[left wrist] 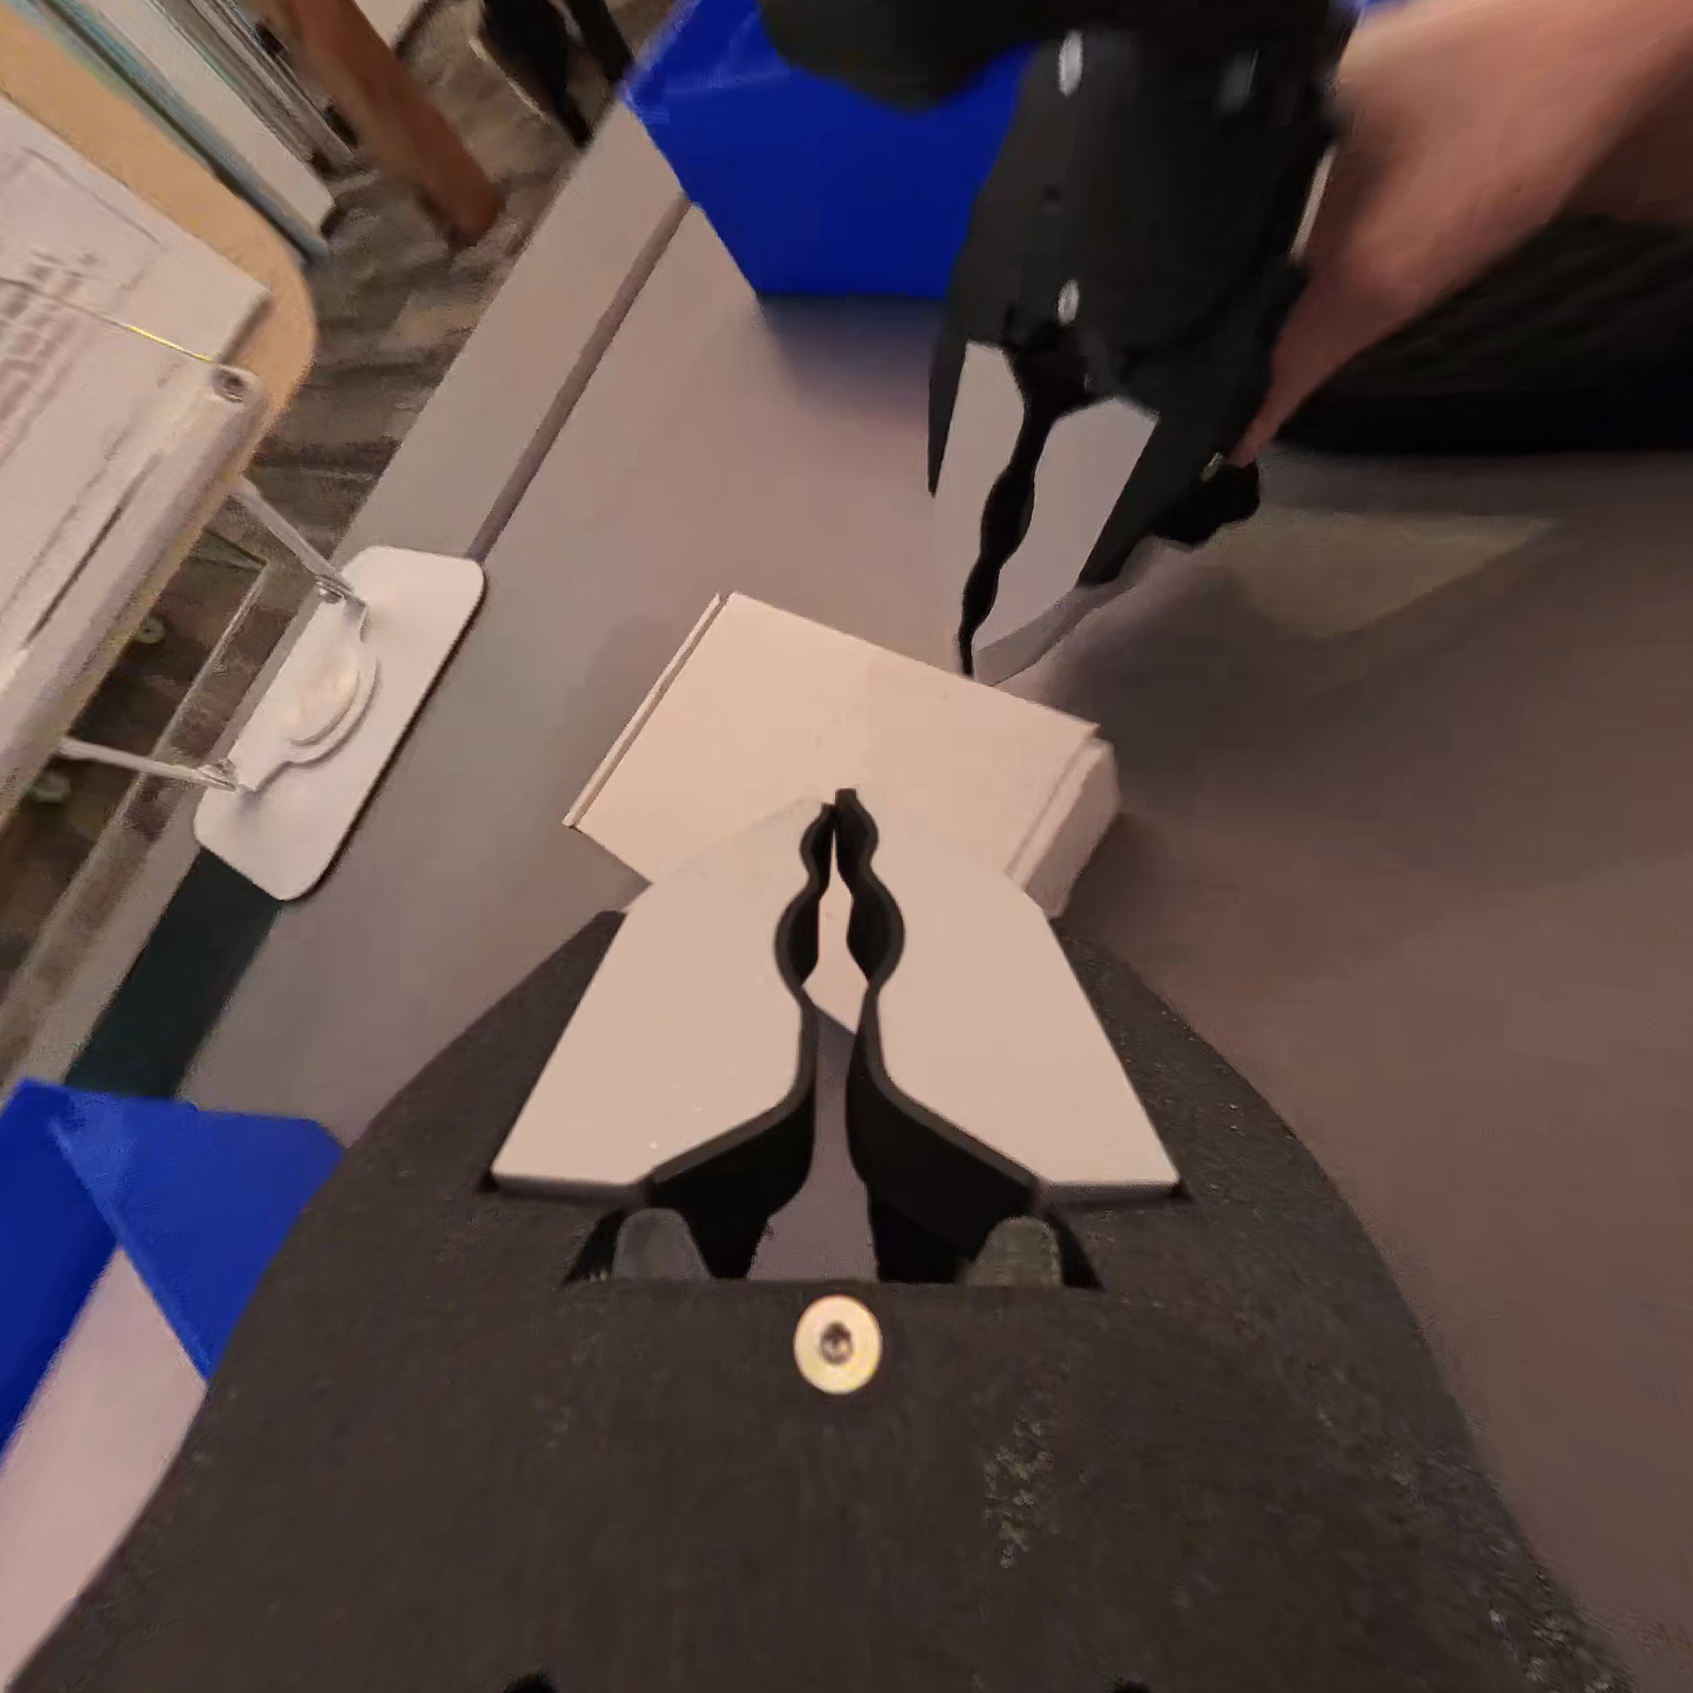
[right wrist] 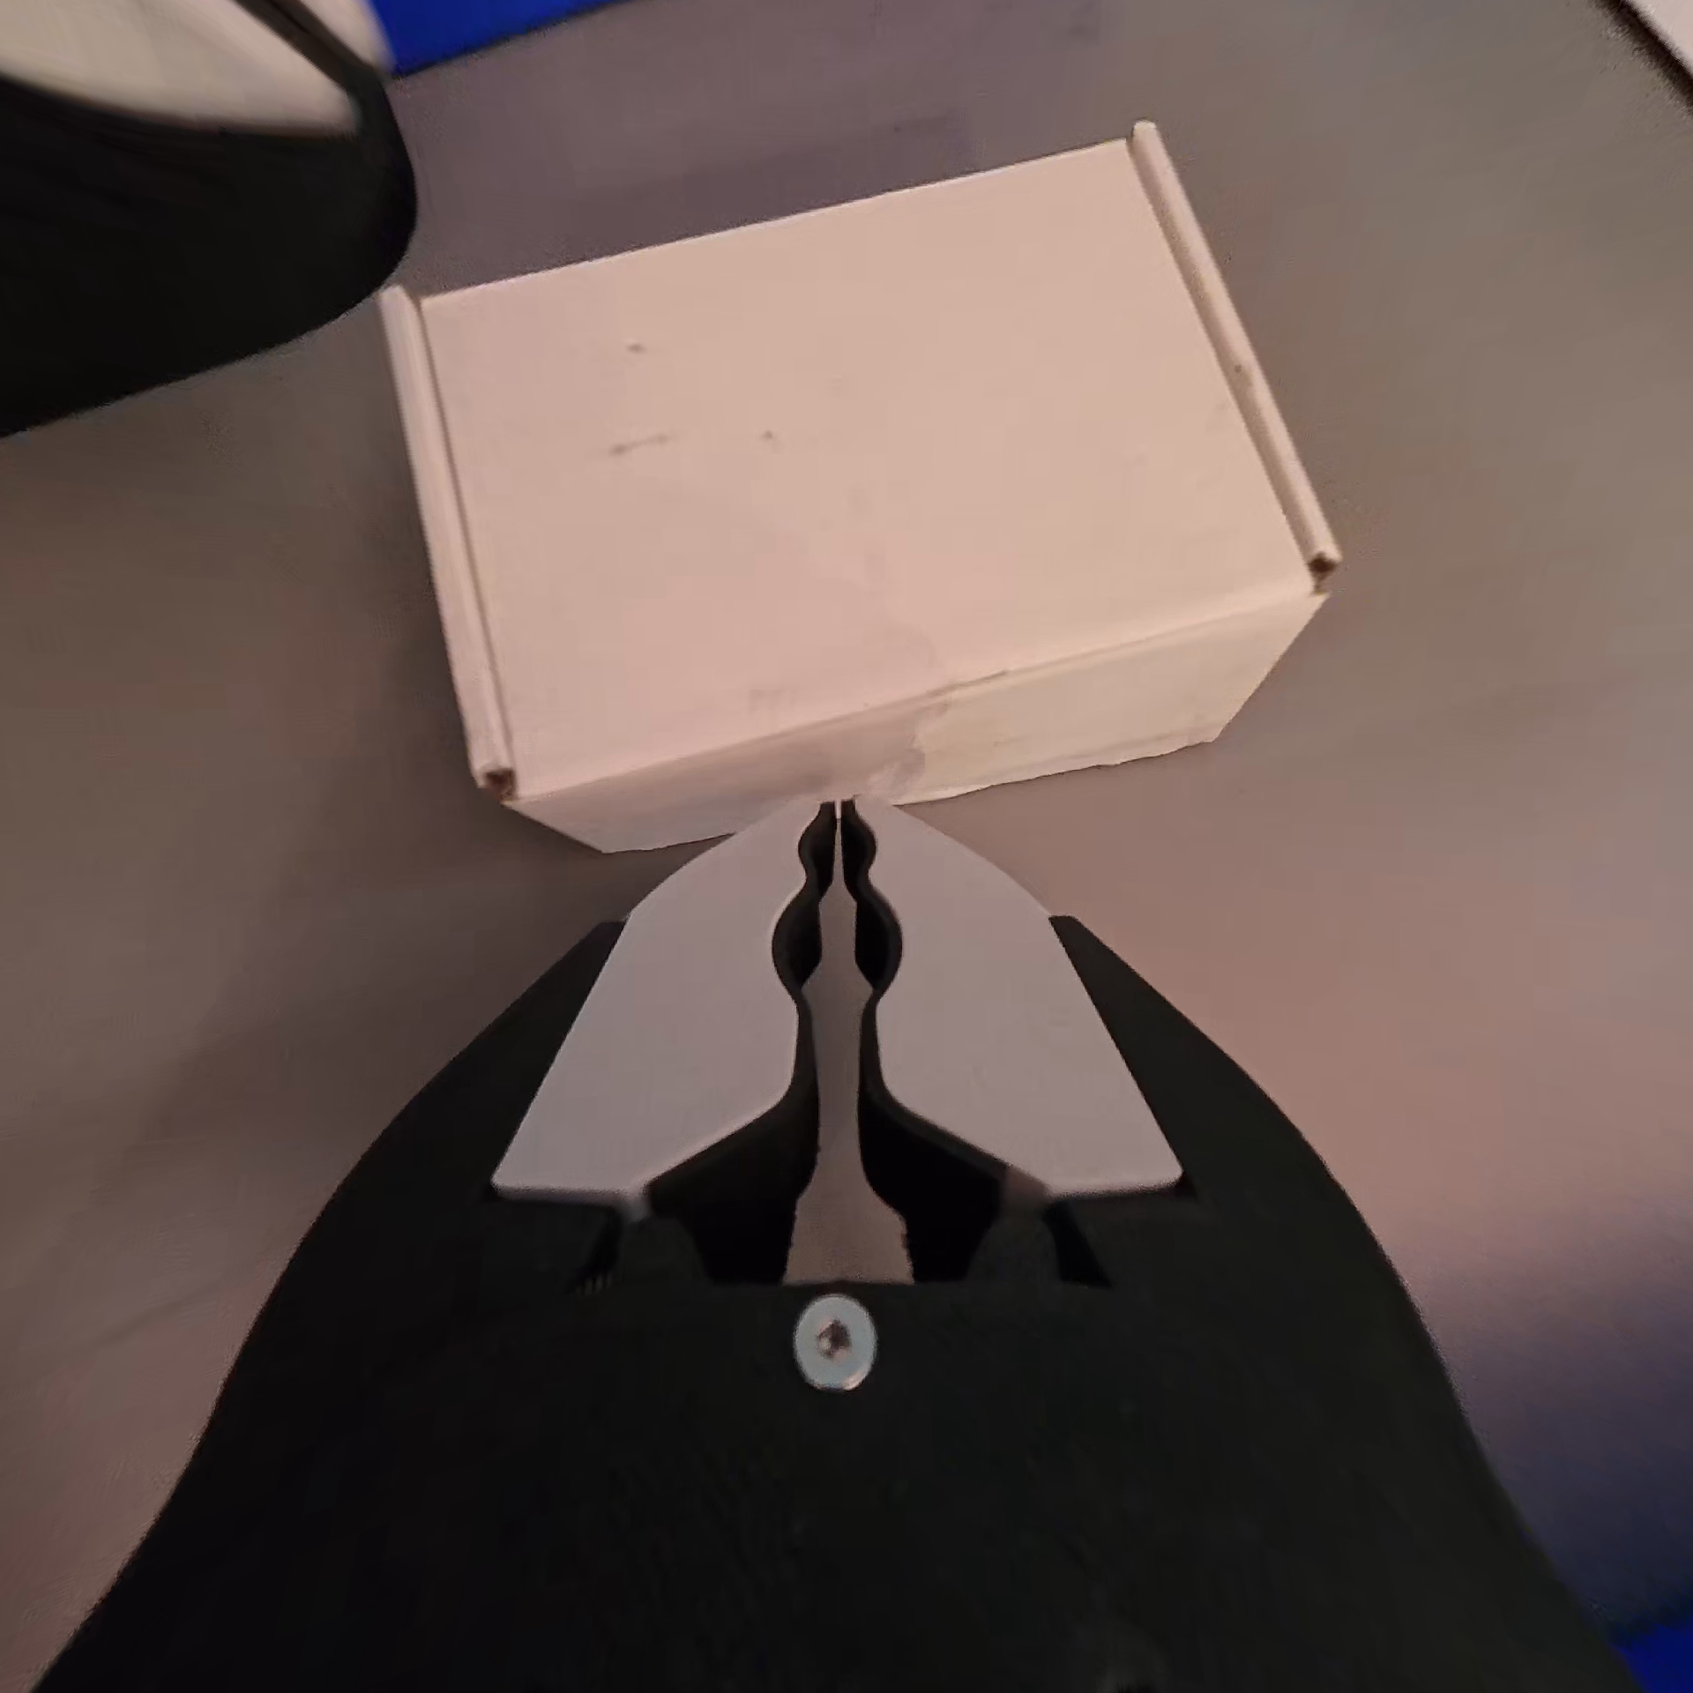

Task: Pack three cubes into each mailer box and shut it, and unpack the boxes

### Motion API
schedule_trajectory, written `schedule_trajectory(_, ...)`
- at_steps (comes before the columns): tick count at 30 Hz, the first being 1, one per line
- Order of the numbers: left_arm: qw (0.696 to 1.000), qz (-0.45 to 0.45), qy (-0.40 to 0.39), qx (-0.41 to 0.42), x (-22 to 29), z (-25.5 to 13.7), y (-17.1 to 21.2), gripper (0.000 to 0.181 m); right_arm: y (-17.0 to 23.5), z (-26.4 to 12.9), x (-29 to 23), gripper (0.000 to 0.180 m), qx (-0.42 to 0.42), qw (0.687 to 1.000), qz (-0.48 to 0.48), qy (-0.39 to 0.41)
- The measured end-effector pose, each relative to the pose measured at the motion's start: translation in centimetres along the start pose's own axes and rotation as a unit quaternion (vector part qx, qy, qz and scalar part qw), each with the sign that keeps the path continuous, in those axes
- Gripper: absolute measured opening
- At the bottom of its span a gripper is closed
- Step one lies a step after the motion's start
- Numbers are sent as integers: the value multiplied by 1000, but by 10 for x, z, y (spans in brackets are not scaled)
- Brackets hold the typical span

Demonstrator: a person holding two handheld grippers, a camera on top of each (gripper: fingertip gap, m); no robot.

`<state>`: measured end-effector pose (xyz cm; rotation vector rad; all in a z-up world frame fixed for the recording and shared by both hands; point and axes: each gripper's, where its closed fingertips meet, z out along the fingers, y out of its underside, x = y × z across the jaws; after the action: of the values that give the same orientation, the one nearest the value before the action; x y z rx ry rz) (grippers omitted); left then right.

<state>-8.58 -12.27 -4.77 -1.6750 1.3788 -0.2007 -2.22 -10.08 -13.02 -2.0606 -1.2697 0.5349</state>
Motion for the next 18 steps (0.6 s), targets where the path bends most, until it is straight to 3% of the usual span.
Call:
schedule_trajectory(3,991,65,45,-109,3,44,25,0,4,6,10,2,-12,1000,-21,15)
schedule_trajectory(5,985,75,65,-141,2,58,32,0,3,8,10,2,-5,999,-42,17)
schedule_trajectory(18,976,41,163,-139,7,60,31,0,-4,13,6,1,10,995,-95,-1)
